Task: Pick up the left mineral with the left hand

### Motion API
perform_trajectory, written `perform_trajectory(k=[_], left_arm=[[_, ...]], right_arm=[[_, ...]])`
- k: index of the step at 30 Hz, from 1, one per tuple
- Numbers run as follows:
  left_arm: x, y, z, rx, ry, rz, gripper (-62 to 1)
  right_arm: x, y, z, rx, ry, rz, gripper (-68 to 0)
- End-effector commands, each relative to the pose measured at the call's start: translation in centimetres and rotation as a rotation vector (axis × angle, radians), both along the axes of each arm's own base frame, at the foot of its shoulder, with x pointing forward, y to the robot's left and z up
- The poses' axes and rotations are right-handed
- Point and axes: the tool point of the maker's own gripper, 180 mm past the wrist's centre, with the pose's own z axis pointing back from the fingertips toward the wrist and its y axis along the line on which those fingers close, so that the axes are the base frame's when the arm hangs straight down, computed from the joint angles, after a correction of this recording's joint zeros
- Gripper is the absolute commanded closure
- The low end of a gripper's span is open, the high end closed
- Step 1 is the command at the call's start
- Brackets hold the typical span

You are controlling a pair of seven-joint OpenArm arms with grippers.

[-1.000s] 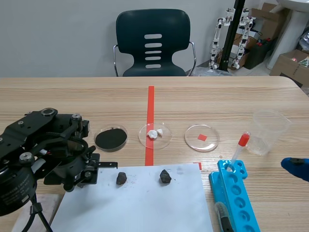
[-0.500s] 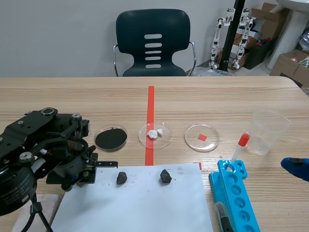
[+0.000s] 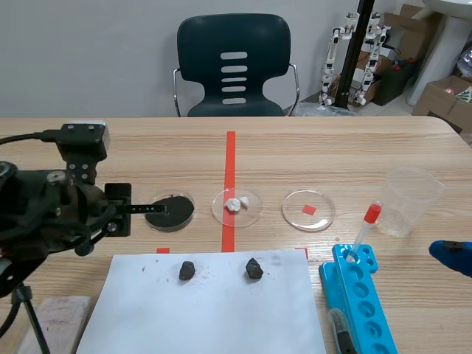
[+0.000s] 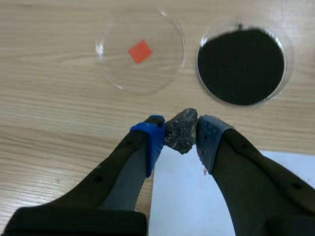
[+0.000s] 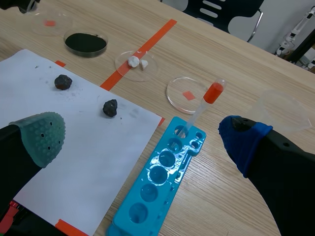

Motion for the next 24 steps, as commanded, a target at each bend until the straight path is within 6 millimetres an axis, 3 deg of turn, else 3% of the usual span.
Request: perform_trajectory(k=[1,8,17,24], left_arm=[[0.0,0.7,0.8,0.018,-0.054,0.000,-8.5],[-0.9,0.7,3.8,0.014,-0.241,-0.113,-8.5],[-3.7,-3.2,8.3,-0.075,-0.476,-0.441,-8.5],[-7.2,-5.8,10.0,-0.191,-0.563,-0.625,-8.5]], right_arm=[[0.6,0.3,1.2,0.015,-0.043,0.006,-67.9],[0.6,0.3,1.2,0.015,-0.043,0.006,-67.9],[0.6,0.3,1.2,0.015,-0.043,0.006,-67.9],[0.6,0.3,1.2,0.015,-0.043,0.006,-67.9]])
